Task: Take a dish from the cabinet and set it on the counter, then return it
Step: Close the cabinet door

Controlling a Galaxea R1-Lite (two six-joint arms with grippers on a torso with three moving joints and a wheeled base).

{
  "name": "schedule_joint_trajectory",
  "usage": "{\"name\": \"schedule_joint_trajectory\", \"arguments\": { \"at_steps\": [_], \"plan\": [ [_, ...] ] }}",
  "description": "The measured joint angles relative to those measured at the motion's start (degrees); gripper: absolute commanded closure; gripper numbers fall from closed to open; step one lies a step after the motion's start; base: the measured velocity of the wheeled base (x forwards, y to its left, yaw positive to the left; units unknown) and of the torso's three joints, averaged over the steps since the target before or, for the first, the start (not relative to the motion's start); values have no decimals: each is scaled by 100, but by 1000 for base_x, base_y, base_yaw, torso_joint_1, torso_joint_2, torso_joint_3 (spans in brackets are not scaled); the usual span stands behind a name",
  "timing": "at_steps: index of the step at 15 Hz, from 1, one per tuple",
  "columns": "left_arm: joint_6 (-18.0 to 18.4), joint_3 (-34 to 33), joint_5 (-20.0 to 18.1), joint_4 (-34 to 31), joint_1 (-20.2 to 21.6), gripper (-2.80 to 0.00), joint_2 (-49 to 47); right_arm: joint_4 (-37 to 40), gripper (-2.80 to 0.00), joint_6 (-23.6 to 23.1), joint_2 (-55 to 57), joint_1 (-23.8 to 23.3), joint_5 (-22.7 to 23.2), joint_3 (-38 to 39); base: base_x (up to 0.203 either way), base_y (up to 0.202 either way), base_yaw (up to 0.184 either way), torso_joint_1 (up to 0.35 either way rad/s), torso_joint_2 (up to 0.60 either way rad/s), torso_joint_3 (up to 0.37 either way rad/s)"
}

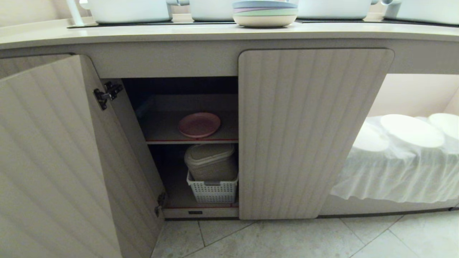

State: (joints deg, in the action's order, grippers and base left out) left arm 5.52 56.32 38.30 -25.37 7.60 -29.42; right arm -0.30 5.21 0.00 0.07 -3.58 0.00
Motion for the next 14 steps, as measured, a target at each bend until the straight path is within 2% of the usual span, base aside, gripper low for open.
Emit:
{"name": "schedule_joint_trajectory", "arguments": {
  "at_steps": [2, 7, 11, 14],
  "plan": [
    [-27, 118, 7, -100, 162, 0, -140, 0, 0, 4, 0, 0, 0, 0, 0, 0, 0, 0, 0, 0],
    [-147, 499, -63, -301, 952, 0, -499, 1, 0, 4, 0, 0, 1, -2, 0, 0, 0, 0, 0, 0],
    [-999, 61, -86, -1284, 1106, 0, -580, 0, 0, 4, 0, 0, 0, -2, 0, 0, 0, 0, 0, 0],
    [-1394, -567, -117, -1329, 1357, 0, -584, 0, 0, 4, 0, 0, 1, 0, 0, 0, 0, 0, 0, 0]
  ]
}}
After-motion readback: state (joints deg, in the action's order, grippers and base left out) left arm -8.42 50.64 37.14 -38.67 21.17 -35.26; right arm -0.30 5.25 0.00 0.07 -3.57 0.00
